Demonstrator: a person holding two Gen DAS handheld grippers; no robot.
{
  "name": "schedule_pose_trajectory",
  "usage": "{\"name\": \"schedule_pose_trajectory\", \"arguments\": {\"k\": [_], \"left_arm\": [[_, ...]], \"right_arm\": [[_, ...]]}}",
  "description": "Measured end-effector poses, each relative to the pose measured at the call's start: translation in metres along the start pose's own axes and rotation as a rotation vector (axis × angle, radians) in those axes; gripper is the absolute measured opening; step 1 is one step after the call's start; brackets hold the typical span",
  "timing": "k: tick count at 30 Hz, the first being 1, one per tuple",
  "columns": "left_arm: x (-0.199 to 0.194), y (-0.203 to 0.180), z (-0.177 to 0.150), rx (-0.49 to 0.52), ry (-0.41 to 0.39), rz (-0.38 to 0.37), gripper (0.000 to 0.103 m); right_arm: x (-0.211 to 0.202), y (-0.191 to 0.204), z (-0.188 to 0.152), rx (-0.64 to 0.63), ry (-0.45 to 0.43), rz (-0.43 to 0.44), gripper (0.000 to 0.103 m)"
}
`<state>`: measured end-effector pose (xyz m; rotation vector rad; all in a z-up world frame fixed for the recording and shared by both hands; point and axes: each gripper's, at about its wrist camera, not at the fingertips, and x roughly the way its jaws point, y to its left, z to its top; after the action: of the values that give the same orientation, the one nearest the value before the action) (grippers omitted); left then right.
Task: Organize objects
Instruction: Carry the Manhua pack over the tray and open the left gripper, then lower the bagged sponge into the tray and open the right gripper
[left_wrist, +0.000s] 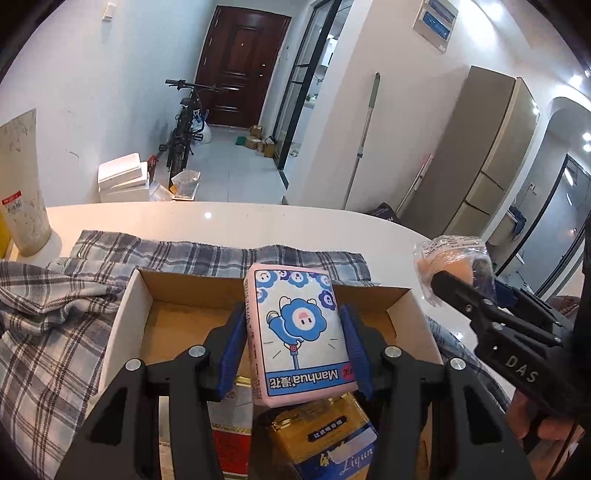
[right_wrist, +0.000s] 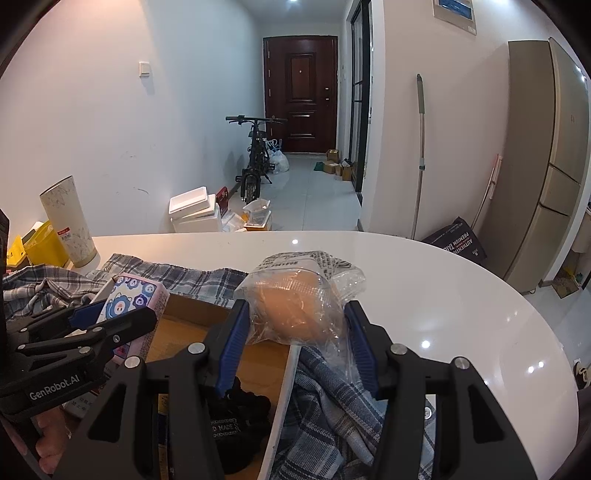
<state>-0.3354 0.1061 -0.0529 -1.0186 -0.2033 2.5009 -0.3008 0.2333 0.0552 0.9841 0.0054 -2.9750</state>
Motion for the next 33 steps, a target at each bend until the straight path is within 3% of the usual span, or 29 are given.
{"name": "schedule_pose_trajectory", "arguments": {"k": [8, 9, 10, 12, 16, 22, 27, 33], "left_arm": [[0.003, -0.005, -0.005, 0.006, -0.002, -0.017, 0.053], [0.000, -0.006, -0.005, 0.008, -0.008, -0.015, 0.060], [-0.003, -0.007, -0.005, 0.008, -0.015, -0.012, 0.073], [-0.013, -0.007, -0.005, 0.007, -0.061, 0.004, 0.084], [-0.034, -0.011, -0.004, 0.042, -0.140, 0.024, 0.084], [-0.049, -0.004, -0.003, 0.013, -0.239, 0.065, 0.088], [-0.052, -0.001, -0.005, 0.008, -0.263, 0.100, 0.088], [-0.056, -0.002, -0.006, 0.015, -0.287, 0.153, 0.088]], "right_arm": [[0.000, 0.001, 0.000, 0.001, 0.001, 0.001, 0.052], [0.000, 0.002, 0.001, 0.002, 0.002, 0.001, 0.052], [-0.001, 0.002, 0.001, 0.002, 0.002, 0.002, 0.052], [-0.001, 0.002, 0.001, 0.004, 0.000, 0.004, 0.052], [-0.001, 0.003, 0.000, 0.007, -0.003, 0.018, 0.053], [0.008, 0.006, -0.006, -0.009, -0.021, 0.049, 0.053], [0.024, 0.011, -0.014, 0.004, 0.031, 0.087, 0.053], [0.026, 0.024, -0.019, -0.067, 0.003, 0.055, 0.054]]}}
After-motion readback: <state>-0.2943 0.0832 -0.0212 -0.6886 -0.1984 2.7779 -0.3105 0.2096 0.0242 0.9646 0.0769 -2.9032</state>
